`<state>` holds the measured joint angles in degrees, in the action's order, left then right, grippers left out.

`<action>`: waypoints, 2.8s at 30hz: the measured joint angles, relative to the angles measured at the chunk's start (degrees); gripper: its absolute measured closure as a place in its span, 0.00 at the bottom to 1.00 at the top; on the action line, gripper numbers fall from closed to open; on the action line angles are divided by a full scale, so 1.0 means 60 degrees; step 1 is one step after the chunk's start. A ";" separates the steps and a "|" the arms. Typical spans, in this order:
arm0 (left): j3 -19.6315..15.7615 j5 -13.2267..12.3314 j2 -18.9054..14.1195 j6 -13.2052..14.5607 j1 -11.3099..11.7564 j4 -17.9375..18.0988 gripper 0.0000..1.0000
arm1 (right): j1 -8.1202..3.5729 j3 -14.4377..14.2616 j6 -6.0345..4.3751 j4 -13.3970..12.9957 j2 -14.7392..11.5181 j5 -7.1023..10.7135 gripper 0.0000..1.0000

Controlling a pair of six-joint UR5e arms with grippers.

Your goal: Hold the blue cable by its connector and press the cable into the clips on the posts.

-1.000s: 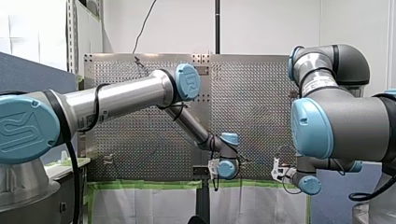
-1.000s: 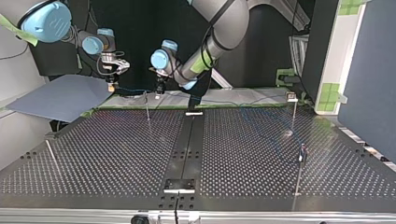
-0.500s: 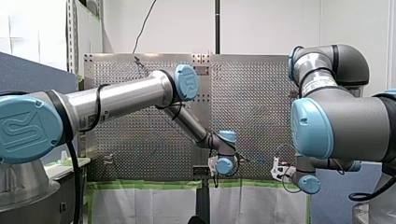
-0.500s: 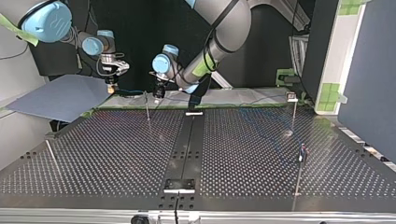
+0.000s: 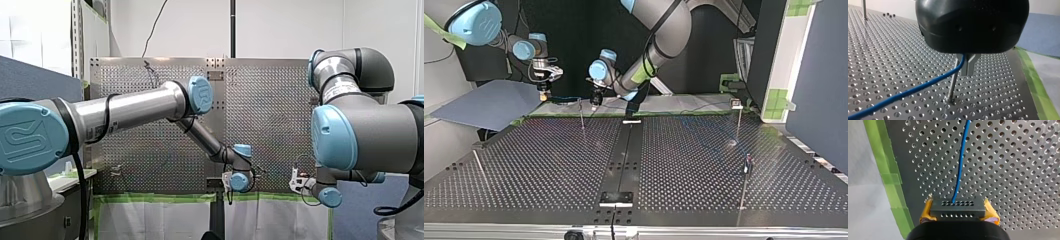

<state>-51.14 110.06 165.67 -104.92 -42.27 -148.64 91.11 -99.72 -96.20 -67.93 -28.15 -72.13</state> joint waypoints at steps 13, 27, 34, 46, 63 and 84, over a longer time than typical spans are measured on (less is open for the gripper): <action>-0.0226 -0.0024 0.0035 0.0008 0.0151 -0.0066 1.00 | 0.0039 0.0230 -0.0068 0.0035 0.0017 -0.0019 1.00; 0.0141 -0.0095 0.0028 0.0047 0.0235 -0.0358 1.00 | 0.0032 0.0549 -0.0105 0.0243 0.0034 -0.0050 1.00; 0.0146 -0.0110 0.0028 0.0037 0.0324 -0.0472 1.00 | -0.0011 0.0707 -0.0119 0.0313 0.0049 -0.0089 1.00; 0.0296 -0.0200 0.0019 0.0024 0.0343 -0.0525 1.00 | -0.0021 0.0965 -0.0129 0.0408 0.0079 -0.0115 1.00; 0.0880 -0.0244 0.0020 -0.0003 0.0717 -0.0964 1.00 | -0.0053 0.1529 -0.0309 0.0636 0.0303 -0.0416 1.00; 0.0595 -0.0634 -0.0074 0.0759 0.0748 -0.1233 0.17 | -0.0073 0.2149 -0.0210 0.1535 0.0472 -0.0645 1.00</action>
<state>-47.57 106.25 165.22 -100.37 -37.79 -156.03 90.67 -86.83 -97.46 -58.72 -25.31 -76.00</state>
